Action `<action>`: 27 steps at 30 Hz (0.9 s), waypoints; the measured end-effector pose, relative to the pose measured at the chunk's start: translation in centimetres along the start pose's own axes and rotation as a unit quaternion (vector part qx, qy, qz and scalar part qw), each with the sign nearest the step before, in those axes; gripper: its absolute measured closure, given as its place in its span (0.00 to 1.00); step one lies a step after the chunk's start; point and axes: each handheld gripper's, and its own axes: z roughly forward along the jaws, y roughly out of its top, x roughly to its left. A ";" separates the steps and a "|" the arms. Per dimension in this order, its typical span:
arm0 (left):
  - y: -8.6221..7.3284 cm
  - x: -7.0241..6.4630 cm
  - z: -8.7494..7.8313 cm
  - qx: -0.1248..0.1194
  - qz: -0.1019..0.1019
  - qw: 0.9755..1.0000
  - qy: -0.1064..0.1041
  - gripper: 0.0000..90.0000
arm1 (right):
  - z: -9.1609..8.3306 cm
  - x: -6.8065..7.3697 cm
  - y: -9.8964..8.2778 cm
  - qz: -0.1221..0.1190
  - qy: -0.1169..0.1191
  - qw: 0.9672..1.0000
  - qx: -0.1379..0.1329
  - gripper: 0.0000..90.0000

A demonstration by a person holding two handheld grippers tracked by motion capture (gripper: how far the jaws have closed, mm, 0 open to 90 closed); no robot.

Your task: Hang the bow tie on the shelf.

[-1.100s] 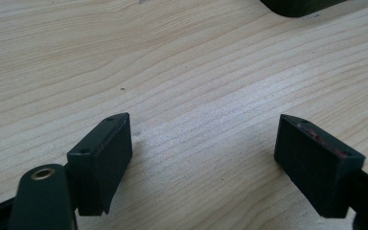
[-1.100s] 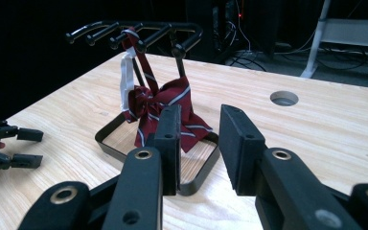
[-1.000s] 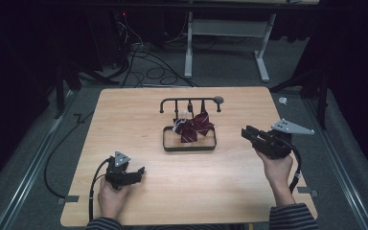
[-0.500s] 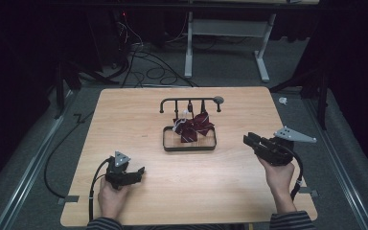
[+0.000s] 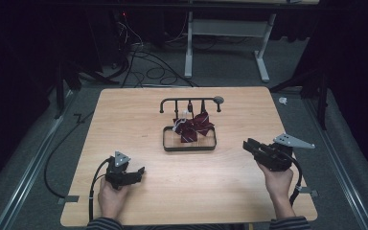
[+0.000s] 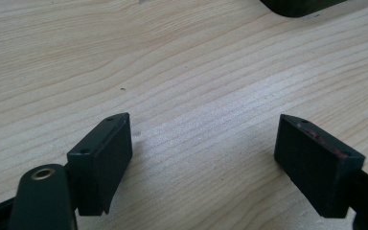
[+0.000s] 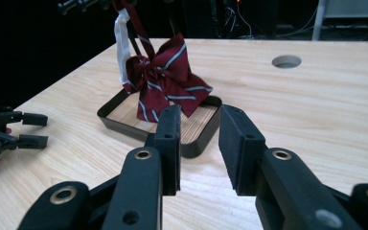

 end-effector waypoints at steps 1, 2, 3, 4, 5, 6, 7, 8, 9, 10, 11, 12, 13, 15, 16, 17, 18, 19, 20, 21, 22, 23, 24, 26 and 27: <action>0.0 0.0 0.0 0.000 0.000 1.000 0.000 0.23 | 0.1 0.0 -0.2 0.002 0.002 1.000 0.000 0.80; 0.0 0.0 0.0 0.000 0.000 1.000 0.000 0.23 | 0.1 0.0 -0.2 0.002 0.002 1.000 0.000 0.80; 0.0 0.0 0.0 0.000 0.000 1.000 0.000 0.24 | 0.1 0.1 -0.4 0.003 0.003 1.000 0.002 0.80; 0.0 0.0 0.0 0.001 0.000 1.000 0.000 0.23 | 0.2 0.1 -0.5 0.004 0.005 1.000 0.003 0.80; 0.0 0.0 0.0 0.000 0.000 1.000 0.000 0.23 | 0.3 0.2 -0.8 0.008 0.006 1.000 0.006 0.80; 0.0 0.0 0.0 0.000 0.000 1.000 0.000 0.23 | 0.4 0.2 -1.0 0.007 0.007 1.000 0.007 0.80; 0.0 0.0 0.0 0.000 0.000 1.000 0.000 0.24 | 0.4 0.2 -1.1 0.009 0.008 1.000 0.008 0.80; 0.0 0.0 0.0 0.000 0.000 1.000 0.000 0.24 | 0.4 0.2 -1.1 0.009 0.008 1.000 0.008 0.80; 0.0 0.0 0.0 0.000 0.000 1.000 0.000 0.24 | 0.5 0.2 -1.3 0.011 0.009 1.000 0.009 0.80; 0.0 0.0 0.0 0.000 0.000 1.000 0.000 0.23 | 0.5 0.2 -1.3 0.011 0.009 1.000 0.009 0.80; 0.0 0.0 0.0 0.001 0.000 1.000 0.000 0.23 | 0.6 0.2 -1.4 0.011 0.010 1.000 0.009 0.80; 0.0 0.0 0.0 0.000 0.000 1.000 0.000 0.23 | 0.7 0.3 -1.7 0.013 0.011 1.000 0.013 0.79; 0.0 0.0 0.0 0.000 0.000 1.000 0.000 0.24 | 0.7 0.3 -1.8 0.015 0.012 1.000 0.014 0.79; 0.0 0.0 0.0 0.000 0.000 1.000 0.000 0.24 | 0.9 0.3 -2.1 0.017 0.013 1.000 0.017 0.79; 0.0 0.0 0.0 0.000 0.000 1.000 0.000 0.24 | 0.9 0.3 -2.1 0.017 0.013 1.000 0.017 0.79; 0.0 0.0 0.0 0.000 0.000 1.000 0.000 0.23 | 1.0 0.3 -2.3 0.018 0.014 1.000 0.019 0.79; 0.0 0.0 0.0 0.000 0.000 1.000 0.000 0.23 | 1.1 0.3 -2.4 0.021 0.015 0.999 0.021 0.79; 0.0 0.0 0.0 0.000 0.000 1.000 0.000 0.24 | 1.2 0.4 -2.5 0.023 0.017 0.999 0.022 0.79; 0.0 0.0 0.0 0.000 0.000 1.000 0.000 0.24 | 1.3 0.4 -2.7 0.024 0.019 0.999 0.023 0.79; 0.0 0.0 0.0 0.000 0.000 1.000 0.000 0.23 | 1.4 0.5 -2.9 0.024 0.021 0.999 0.025 0.79; 0.0 0.0 0.0 0.000 0.000 1.000 0.000 0.23 | 1.4 0.5 -2.9 0.024 0.021 0.999 0.025 0.79; 0.0 0.0 0.0 0.000 0.000 1.000 0.000 0.23 | 1.6 0.6 -3.1 0.026 0.022 0.999 0.028 0.79; 0.0 0.0 0.0 0.000 0.000 1.000 0.000 0.24 | 1.7 0.6 -3.2 0.025 0.023 0.999 0.029 0.79; 0.0 0.0 0.0 0.000 0.000 1.000 0.000 0.23 | 1.8 0.6 -3.3 0.025 0.024 0.999 0.029 0.79; 0.0 0.0 0.0 0.000 0.000 1.000 0.000 0.23 | 2.0 0.7 -3.5 0.026 0.023 0.999 0.034 0.79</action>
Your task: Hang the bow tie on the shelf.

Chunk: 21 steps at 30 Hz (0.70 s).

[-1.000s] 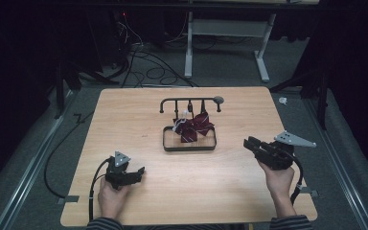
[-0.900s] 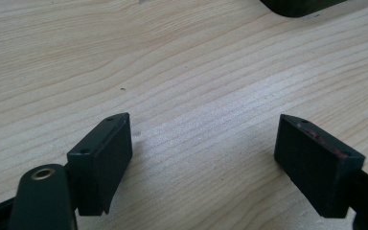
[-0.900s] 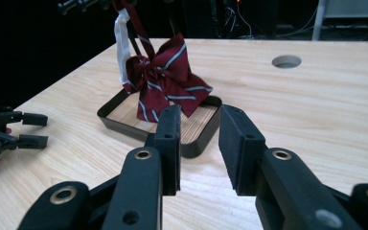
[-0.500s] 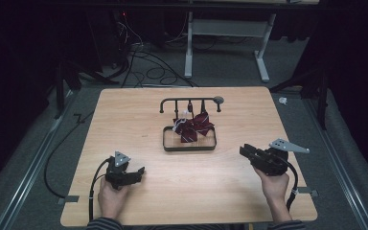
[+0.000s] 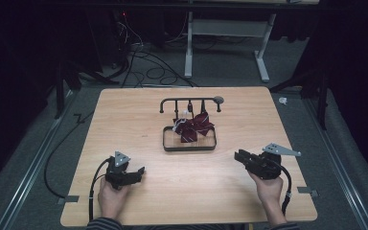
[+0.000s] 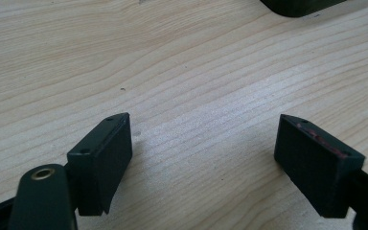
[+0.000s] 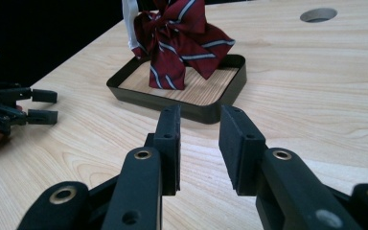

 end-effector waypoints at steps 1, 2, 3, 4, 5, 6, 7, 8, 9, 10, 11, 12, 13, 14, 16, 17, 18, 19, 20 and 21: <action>0.0 0.0 0.0 0.000 0.000 1.000 0.000 0.24 | 0.1 0.0 -0.1 -0.002 0.000 1.000 0.002 0.79; 0.0 0.0 0.0 0.000 0.000 1.000 0.000 0.23 | 0.3 0.0 -0.2 -0.001 0.000 1.000 0.005 0.79; 0.0 0.0 0.0 0.000 0.000 1.000 0.000 0.24 | 0.4 0.0 -0.3 0.000 0.001 1.000 0.007 0.79; 0.0 0.0 0.0 0.001 0.000 1.000 0.000 0.23 | 0.5 0.0 -0.3 -0.002 0.000 1.000 0.009 0.79; 0.0 0.0 0.0 0.000 0.000 1.000 0.000 0.24 | 0.7 0.1 -0.4 0.000 0.001 1.000 0.013 0.79; 0.0 0.0 0.0 0.000 0.000 1.000 0.000 0.24 | 0.8 0.0 -0.5 -0.001 0.000 1.000 0.014 0.79; 0.0 0.0 0.0 0.000 0.000 1.000 0.000 0.24 | 0.8 0.0 -0.5 -0.001 0.000 1.000 0.014 0.79; 0.0 0.0 0.0 0.000 0.000 1.000 0.000 0.24 | 1.2 0.0 -0.7 -0.001 -0.003 1.000 0.021 0.79; 0.0 0.0 0.0 0.000 0.000 1.000 0.000 0.24 | 1.3 -0.1 -0.8 -0.002 -0.003 1.000 0.022 0.79; 0.0 0.0 0.0 0.000 0.000 1.000 0.000 0.24 | 1.5 -0.1 -0.9 0.001 -0.003 1.000 0.025 0.79; 0.0 0.0 0.0 0.000 0.000 1.000 0.000 0.23 | 1.6 -0.2 -0.9 0.001 -0.005 1.000 0.027 0.79; 0.0 0.0 0.0 0.000 0.000 1.000 0.000 0.24 | 1.7 -0.2 -1.0 0.002 -0.007 1.000 0.030 0.79; 0.0 0.0 0.0 0.000 0.000 1.000 0.000 0.24 | 1.8 -0.2 -1.1 0.000 -0.006 1.000 0.031 0.79; 0.0 0.0 0.0 0.000 -0.001 1.000 0.000 0.24 | 1.8 -0.2 -1.1 0.000 -0.006 1.000 0.031 0.79; 0.0 0.0 0.0 0.000 0.000 1.000 0.000 0.24 | 2.1 -0.3 -1.2 0.000 -0.009 0.999 0.036 0.79; 0.0 0.0 0.0 0.000 -0.001 1.000 0.000 0.24 | 2.1 -0.3 -1.2 0.000 -0.009 0.999 0.036 0.79; 0.0 0.0 0.0 0.000 0.000 1.000 0.000 0.23 | 2.2 -0.3 -1.3 0.000 -0.010 0.999 0.039 0.79; 0.0 0.0 0.0 0.000 0.000 1.000 0.000 0.23 | 2.5 -0.3 -1.4 -0.001 -0.016 0.999 0.043 0.79; 0.0 0.0 0.0 0.000 0.000 1.000 0.000 0.23 | 2.6 -0.4 -1.4 0.001 -0.017 0.999 0.045 0.79; 0.0 0.0 0.0 0.000 0.000 1.000 0.000 0.24 | 2.7 -0.5 -1.5 -0.001 -0.019 0.999 0.047 0.79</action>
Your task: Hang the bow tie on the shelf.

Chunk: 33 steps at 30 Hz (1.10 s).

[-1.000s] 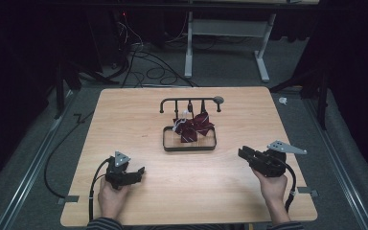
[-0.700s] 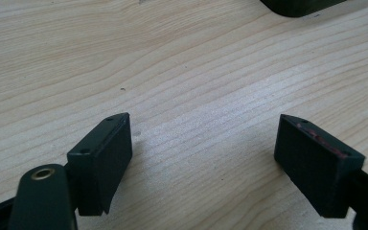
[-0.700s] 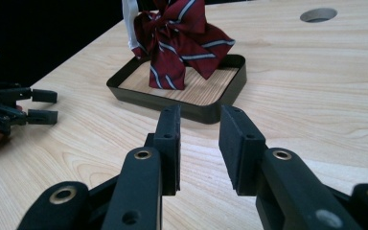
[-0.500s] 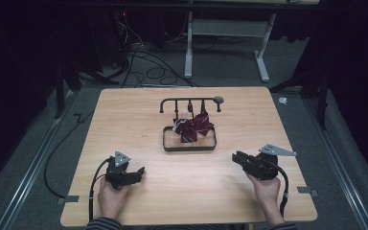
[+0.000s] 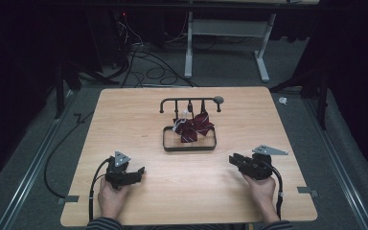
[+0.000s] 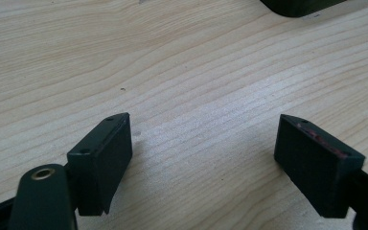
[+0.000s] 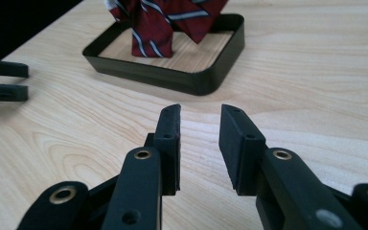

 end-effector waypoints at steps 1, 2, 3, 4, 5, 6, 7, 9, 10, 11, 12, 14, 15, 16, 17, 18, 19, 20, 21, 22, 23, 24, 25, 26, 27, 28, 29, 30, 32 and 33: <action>0.0 0.0 0.0 0.000 0.000 1.000 0.000 0.24 | 0.2 0.0 -0.1 0.003 -0.005 1.000 0.004 0.79; 0.0 0.0 0.0 0.000 0.000 1.000 0.000 0.24 | 0.3 -0.1 -0.2 0.002 -0.005 1.000 0.005 0.79; 0.0 0.0 0.0 0.000 0.000 1.000 0.000 0.24 | 0.3 -0.1 -0.2 0.002 -0.005 1.000 0.005 0.79; 0.0 0.0 0.0 0.000 0.000 1.000 0.000 0.23 | 0.5 -0.1 -0.3 0.003 -0.006 1.000 0.006 0.79; 0.0 0.0 0.0 0.000 0.000 1.000 0.000 0.24 | 0.9 0.0 -0.4 0.002 -0.010 1.000 0.012 0.79; 0.0 0.0 0.0 0.000 0.000 1.000 0.000 0.23 | 1.0 0.0 -0.4 0.002 -0.011 1.000 0.014 0.79; 0.0 0.0 0.0 0.000 0.000 1.000 0.000 0.23 | 1.2 0.0 -0.5 0.002 -0.013 1.000 0.016 0.79; 0.0 0.0 0.0 0.000 0.000 1.000 0.000 0.24 | 1.5 0.0 -0.6 0.000 -0.014 1.000 0.019 0.79; 0.0 0.0 0.0 0.000 0.000 1.000 0.000 0.24 | 1.6 0.0 -0.6 0.000 -0.016 1.000 0.021 0.79; 0.0 0.0 0.0 0.000 0.000 1.000 0.000 0.24 | 1.8 0.1 -0.7 -0.005 -0.020 0.999 0.024 0.79; 0.0 0.0 0.0 0.000 0.000 1.000 0.000 0.24 | 1.9 0.2 -0.7 -0.008 -0.023 0.999 0.027 0.79; 0.0 0.0 0.0 0.000 0.000 1.000 0.001 0.24 | 2.2 0.3 -0.7 -0.016 -0.030 0.999 0.031 0.79; 0.0 0.0 0.0 0.000 0.000 1.000 0.001 0.23 | 2.3 0.4 -0.8 -0.018 -0.034 0.999 0.034 0.79; 0.0 0.0 0.0 0.000 0.000 1.000 0.001 0.23 | 2.3 0.4 -0.8 -0.018 -0.034 0.999 0.034 0.79; 0.0 0.0 0.0 0.000 0.000 1.000 0.001 0.23 | 2.5 0.4 -0.8 -0.022 -0.038 0.998 0.035 0.79; 0.0 0.0 0.0 0.001 0.000 1.000 0.001 0.24 | 2.5 0.4 -0.9 -0.022 -0.040 0.998 0.036 0.79; 0.0 0.0 0.0 0.000 0.000 1.000 0.001 0.23 | 2.6 0.4 -0.9 -0.026 -0.043 0.998 0.037 0.79; 0.0 0.0 0.0 0.000 0.000 1.000 0.001 0.24 | 2.6 0.4 -0.9 -0.026 -0.043 0.998 0.037 0.79; 0.0 0.0 0.0 -0.001 0.000 1.000 0.001 0.24 | 2.8 0.4 -1.1 -0.027 -0.046 0.998 0.040 0.79; 0.0 0.0 0.0 0.000 0.000 1.000 0.000 0.23 | 2.9 0.4 -1.1 -0.029 -0.048 0.998 0.041 0.79; 0.0 0.0 0.0 0.000 0.000 1.000 0.000 0.23 | 2.9 0.4 -1.1 -0.029 -0.048 0.998 0.041 0.79; 0.0 0.0 0.0 0.000 0.000 1.000 0.000 0.23 | 3.1 0.4 -1.2 -0.034 -0.051 0.997 0.043 0.78; 0.0 0.0 0.0 0.000 0.000 1.000 0.000 0.23 | 3.1 0.4 -1.2 -0.034 -0.051 0.997 0.043 0.78; 0.0 0.0 0.0 0.000 0.000 1.000 0.000 0.23 | 3.1 0.5 -1.3 -0.034 -0.052 0.997 0.044 0.78; 0.0 0.0 0.0 0.000 0.000 1.000 0.000 0.24 | 3.3 0.5 -1.4 -0.039 -0.058 0.996 0.047 0.77; 0.0 0.0 0.0 0.000 0.000 1.000 0.000 0.23 | 3.3 0.5 -1.4 -0.039 -0.058 0.996 0.047 0.77; 0.0 0.0 0.0 -0.001 0.000 1.000 0.000 0.24 | 3.4 0.6 -1.4 -0.044 -0.065 0.996 0.048 0.75; 0.0 0.0 0.0 -0.001 0.000 1.000 0.000 0.24 | 3.4 0.6 -1.4 -0.044 -0.065 0.996 0.048 0.75; 0.0 0.0 0.0 0.000 0.000 1.000 0.000 0.23 | 3.5 0.9 -1.4 -0.061 -0.078 0.994 0.046 0.73; 0.0 0.0 0.0 0.000 0.001 1.000 0.000 0.24 | 3.6 1.2 -1.4 -0.069 -0.085 0.993 0.052 0.73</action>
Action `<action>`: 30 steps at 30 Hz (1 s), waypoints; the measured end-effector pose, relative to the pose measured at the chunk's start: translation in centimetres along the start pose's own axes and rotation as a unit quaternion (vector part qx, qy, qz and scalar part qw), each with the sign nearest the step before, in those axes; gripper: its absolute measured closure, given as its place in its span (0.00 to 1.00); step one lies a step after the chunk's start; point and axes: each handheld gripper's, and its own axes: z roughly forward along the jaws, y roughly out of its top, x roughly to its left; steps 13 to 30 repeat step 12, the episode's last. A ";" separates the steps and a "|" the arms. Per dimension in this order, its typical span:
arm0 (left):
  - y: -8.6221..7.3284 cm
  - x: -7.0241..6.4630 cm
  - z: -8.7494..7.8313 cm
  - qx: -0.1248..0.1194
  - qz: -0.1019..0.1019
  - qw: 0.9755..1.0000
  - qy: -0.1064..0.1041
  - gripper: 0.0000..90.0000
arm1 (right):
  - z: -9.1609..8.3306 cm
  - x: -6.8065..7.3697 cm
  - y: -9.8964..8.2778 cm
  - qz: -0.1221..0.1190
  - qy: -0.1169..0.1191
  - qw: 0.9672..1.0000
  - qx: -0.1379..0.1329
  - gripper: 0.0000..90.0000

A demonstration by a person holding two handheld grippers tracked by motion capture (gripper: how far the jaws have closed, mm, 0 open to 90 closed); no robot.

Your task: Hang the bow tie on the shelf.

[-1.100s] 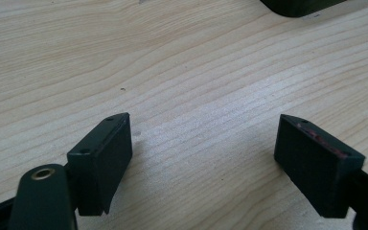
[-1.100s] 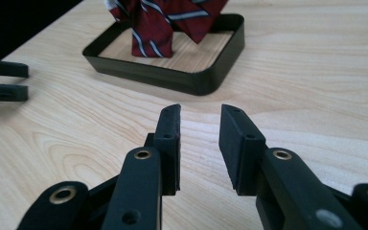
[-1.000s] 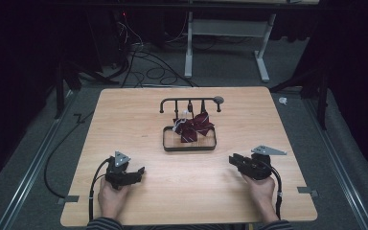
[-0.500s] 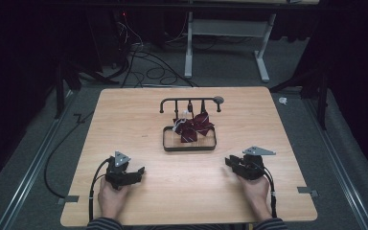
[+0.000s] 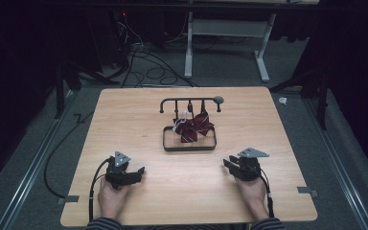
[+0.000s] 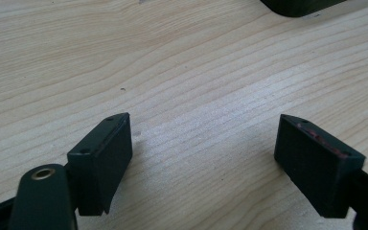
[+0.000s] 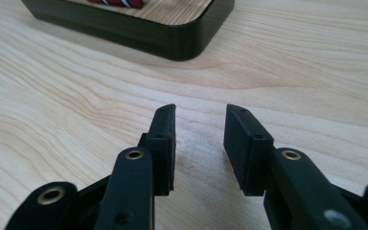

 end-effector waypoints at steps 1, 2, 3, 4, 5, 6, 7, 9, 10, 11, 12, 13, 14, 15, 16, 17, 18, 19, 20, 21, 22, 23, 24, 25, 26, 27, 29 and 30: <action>0.0 0.0 0.0 0.000 0.000 1.000 0.000 0.23 | 0.3 0.5 0.1 -0.025 -0.014 0.999 0.014 0.70; 0.0 0.0 0.0 0.000 0.000 1.000 0.000 0.24 | 0.3 0.5 0.1 -0.025 -0.014 0.999 0.014 0.70; 0.0 0.0 0.0 0.000 0.000 1.000 0.000 0.24 | 0.5 1.0 0.2 -0.045 -0.019 0.999 0.019 0.69; 0.0 0.0 0.0 0.000 0.000 1.000 0.000 0.23 | 0.5 1.0 0.2 -0.045 -0.019 0.999 0.019 0.69; 0.0 0.0 0.0 0.001 0.000 1.000 0.000 0.23 | 0.5 0.8 0.2 -0.042 -0.011 0.999 0.020 0.68; 0.0 0.0 0.0 0.001 0.000 1.000 0.000 0.23 | 0.5 0.8 0.2 -0.042 -0.011 0.999 0.020 0.68; 0.0 0.0 0.0 0.000 0.000 1.000 0.000 0.23 | 0.5 0.8 0.2 -0.041 -0.009 0.999 0.018 0.68; 0.0 0.0 0.0 0.001 0.000 1.000 0.000 0.23 | 0.5 0.9 0.2 -0.044 -0.013 0.999 0.020 0.67; 0.0 0.0 0.0 0.001 0.000 1.000 0.000 0.23 | 0.5 0.9 0.2 -0.044 -0.013 0.999 0.020 0.67; 0.0 0.0 0.0 0.001 0.000 1.000 0.000 0.23 | 0.5 0.9 0.2 -0.041 -0.011 0.999 0.021 0.66; 0.0 0.0 0.0 0.001 0.000 1.000 0.000 0.23 | 0.5 0.9 0.2 -0.044 -0.012 0.999 0.020 0.66; 0.0 0.0 0.0 0.001 0.000 1.000 0.000 0.23 | 0.5 0.9 0.2 -0.044 -0.012 0.999 0.020 0.66; 0.0 0.0 0.0 0.001 0.000 1.000 0.000 0.23 | 0.5 0.9 0.2 -0.044 -0.012 0.999 0.020 0.66; 0.0 0.0 0.0 0.001 0.000 1.000 0.000 0.23 | 0.5 0.9 0.2 -0.044 -0.012 0.999 0.020 0.66; 0.0 0.0 0.0 0.001 0.000 1.000 0.000 0.23 | 0.5 0.9 0.2 -0.044 -0.012 0.999 0.020 0.66; 0.0 0.0 0.0 0.001 0.000 1.000 0.000 0.23 | 0.5 0.9 0.2 -0.044 -0.012 0.999 0.020 0.66; 0.0 0.0 0.0 0.001 0.000 1.000 0.000 0.23 | 0.5 0.9 0.2 -0.044 -0.012 0.999 0.020 0.66; 0.0 0.0 0.0 0.001 0.000 1.000 0.000 0.23 | 0.5 0.9 0.2 -0.044 -0.012 0.999 0.020 0.66; 0.0 0.0 0.0 0.001 0.000 1.000 0.000 0.23 | 0.5 0.9 0.2 -0.044 -0.012 0.999 0.020 0.66; 0.0 0.0 0.0 0.001 0.000 1.000 0.000 0.23 | 0.5 0.9 0.2 -0.044 -0.012 0.999 0.020 0.66; 0.0 0.0 0.0 0.001 0.000 1.000 0.000 0.23 | 0.5 0.9 0.2 -0.044 -0.012 0.999 0.020 0.66; 0.0 0.0 0.0 0.001 0.000 1.000 0.000 0.23 | 0.5 0.9 0.2 -0.044 -0.012 0.999 0.020 0.66; 0.0 0.0 0.0 0.001 0.000 1.000 0.000 0.23 | 0.5 0.9 0.2 -0.044 -0.012 0.999 0.020 0.66; 0.0 0.0 0.0 0.001 0.000 1.000 0.000 0.23 | 0.5 0.9 0.2 -0.044 -0.012 0.999 0.020 0.66; 0.0 0.0 0.0 0.001 0.000 1.000 0.000 0.23 | 0.5 0.9 0.2 -0.044 -0.012 0.999 0.020 0.66; 0.0 0.0 0.0 0.001 0.000 1.000 0.000 0.23 | 0.5 0.9 0.2 -0.044 -0.012 0.999 0.020 0.66; 0.0 0.0 0.0 0.001 0.000 1.000 0.000 0.23 | 0.5 0.9 0.2 -0.044 -0.012 0.999 0.020 0.66; 0.0 0.0 0.0 0.001 0.000 1.000 0.000 0.23 | 0.5 0.9 0.2 -0.044 -0.012 0.999 0.020 0.66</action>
